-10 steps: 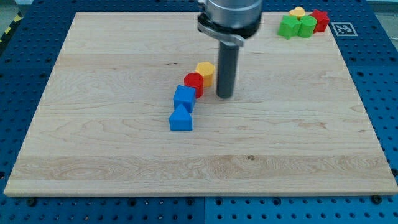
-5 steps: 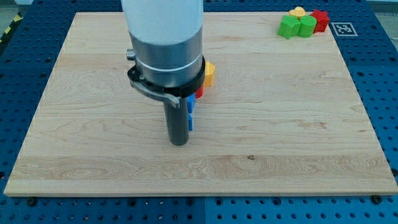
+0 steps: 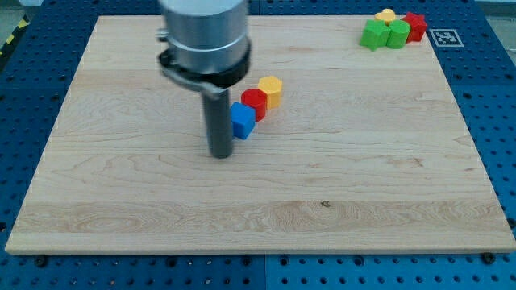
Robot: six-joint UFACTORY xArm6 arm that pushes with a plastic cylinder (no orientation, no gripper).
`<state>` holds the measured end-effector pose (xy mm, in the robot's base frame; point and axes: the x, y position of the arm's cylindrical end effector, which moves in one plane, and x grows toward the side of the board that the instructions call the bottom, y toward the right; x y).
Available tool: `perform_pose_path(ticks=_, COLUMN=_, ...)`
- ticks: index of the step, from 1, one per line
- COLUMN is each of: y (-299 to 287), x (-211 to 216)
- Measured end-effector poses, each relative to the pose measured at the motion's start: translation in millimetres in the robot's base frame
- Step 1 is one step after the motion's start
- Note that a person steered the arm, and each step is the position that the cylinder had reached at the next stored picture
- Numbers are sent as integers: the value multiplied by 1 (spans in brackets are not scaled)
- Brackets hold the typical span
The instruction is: Move the blue triangle into hexagon and red circle
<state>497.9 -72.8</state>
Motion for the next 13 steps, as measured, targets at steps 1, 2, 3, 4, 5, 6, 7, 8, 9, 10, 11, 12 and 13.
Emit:
perform_pose_path(ticks=1, y=-63, x=-2)
perform_pose_path(ticks=2, y=-69, x=-3)
perform_pose_path(ticks=3, y=-58, x=-22)
perform_pose_path(ticks=4, y=-36, x=-44)
perform_pose_path(ticks=5, y=-6, x=-40)
perform_pose_path(ticks=6, y=-2, x=-26)
perform_pose_path(ticks=7, y=-2, x=-25)
perform_pose_path(ticks=8, y=-2, x=-12)
perform_pose_path(ticks=9, y=1, x=-4)
perform_pose_path(ticks=10, y=29, x=-4)
perform_pose_path(ticks=11, y=51, x=-14)
perform_pose_path(ticks=12, y=53, x=-29)
perform_pose_path(ticks=13, y=61, x=-27)
